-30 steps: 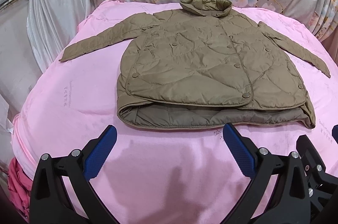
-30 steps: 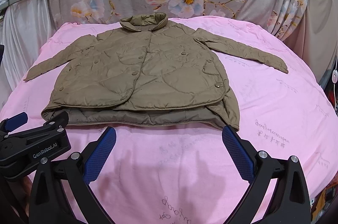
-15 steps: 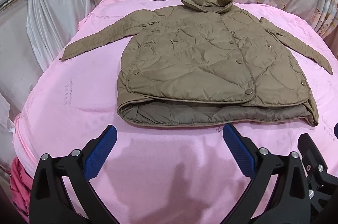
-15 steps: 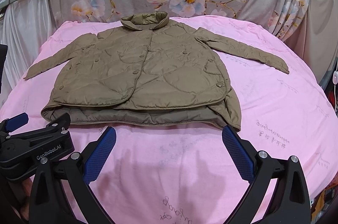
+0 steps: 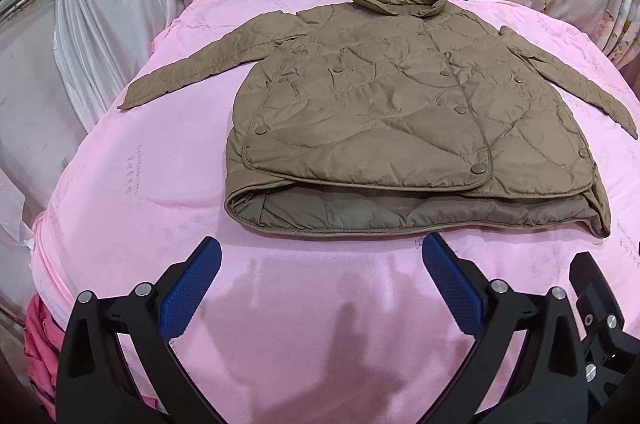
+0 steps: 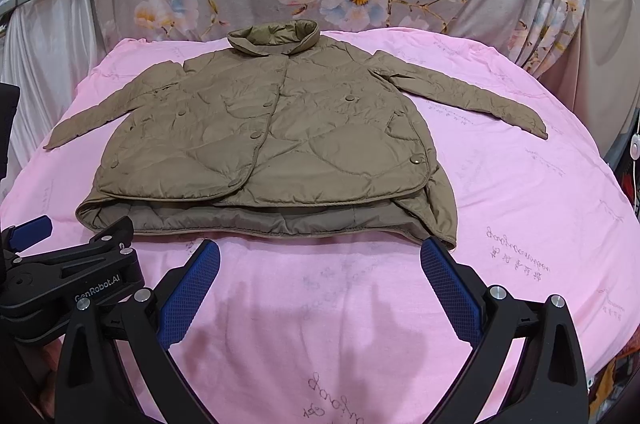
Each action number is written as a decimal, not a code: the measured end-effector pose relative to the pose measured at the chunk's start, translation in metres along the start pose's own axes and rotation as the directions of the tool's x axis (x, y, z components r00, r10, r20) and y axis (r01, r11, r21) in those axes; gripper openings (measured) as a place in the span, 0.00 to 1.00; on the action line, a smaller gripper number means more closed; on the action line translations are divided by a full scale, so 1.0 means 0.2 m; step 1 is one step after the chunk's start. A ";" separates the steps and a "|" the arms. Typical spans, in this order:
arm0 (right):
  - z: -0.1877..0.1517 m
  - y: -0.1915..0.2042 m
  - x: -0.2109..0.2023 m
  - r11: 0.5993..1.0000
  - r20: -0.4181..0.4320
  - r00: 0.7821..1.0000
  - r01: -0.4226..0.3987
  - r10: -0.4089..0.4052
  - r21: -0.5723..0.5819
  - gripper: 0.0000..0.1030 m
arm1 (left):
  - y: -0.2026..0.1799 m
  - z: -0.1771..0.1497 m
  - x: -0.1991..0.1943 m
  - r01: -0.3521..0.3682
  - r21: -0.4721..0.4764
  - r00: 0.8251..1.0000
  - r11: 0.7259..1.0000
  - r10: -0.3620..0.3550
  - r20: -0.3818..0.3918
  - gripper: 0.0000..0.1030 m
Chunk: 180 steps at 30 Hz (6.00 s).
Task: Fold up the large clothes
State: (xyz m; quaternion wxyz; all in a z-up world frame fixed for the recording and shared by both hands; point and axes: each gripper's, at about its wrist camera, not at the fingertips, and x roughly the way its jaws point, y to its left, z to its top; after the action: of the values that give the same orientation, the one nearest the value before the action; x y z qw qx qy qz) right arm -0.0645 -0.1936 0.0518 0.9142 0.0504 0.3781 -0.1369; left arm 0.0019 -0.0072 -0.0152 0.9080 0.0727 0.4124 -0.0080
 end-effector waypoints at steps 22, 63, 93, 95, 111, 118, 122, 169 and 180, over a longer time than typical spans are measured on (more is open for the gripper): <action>-0.01 0.01 0.02 1.000 -0.005 1.000 -0.002 0.002 0.001 0.95 | 0.00 0.00 -0.01 0.015 -0.011 0.999 1.000 -0.014 0.047 0.95; 0.67 -1.28 0.75 0.890 -0.048 0.988 0.156 -0.150 0.430 0.95 | 0.18 0.47 0.41 -0.062 -0.067 0.997 0.996 0.065 0.041 0.95; 1.36 -1.48 1.00 0.828 0.234 0.972 -0.114 -0.021 0.549 0.06 | 0.27 0.63 0.85 -0.133 -0.125 0.990 0.983 0.127 -0.058 0.95; 1.49 -1.26 0.92 0.878 0.276 0.960 -0.166 0.040 0.450 0.06 | 0.27 0.62 0.85 -0.132 -0.129 0.990 0.983 0.125 -0.058 0.95; 1.48 0.39 0.98 0.911 0.059 0.920 -0.373 0.388 -0.175 0.11 | 0.30 0.56 0.89 -0.072 -0.183 0.997 0.980 0.064 -0.046 0.96; 1.39 0.52 0.91 0.878 0.059 0.890 -0.433 0.453 -0.204 0.39 | 0.35 0.58 0.90 0.003 -0.227 0.998 0.974 -0.018 -0.063 0.95; 1.43 0.37 0.88 0.896 0.081 0.896 -0.426 0.437 -0.128 0.41 | 0.40 0.66 0.84 0.089 -0.269 0.995 0.959 -0.099 -0.024 0.95; 1.32 -0.50 1.47 0.963 -0.151 0.979 -0.097 0.138 0.252 0.15 | -0.04 1.18 1.35 0.093 -0.002 0.996 0.996 -0.093 0.020 0.07; 1.49 -0.03 1.22 0.984 -0.001 0.985 -0.170 0.170 -0.044 0.21 | -0.02 1.16 1.34 0.042 -0.039 0.999 0.998 -0.040 0.030 0.29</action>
State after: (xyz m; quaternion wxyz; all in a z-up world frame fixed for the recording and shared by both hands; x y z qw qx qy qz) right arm 0.3003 -0.3098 0.0918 0.9239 0.0620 0.3742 -0.0500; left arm 0.3512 -0.0316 -0.0665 0.9149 0.0461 0.4006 -0.0195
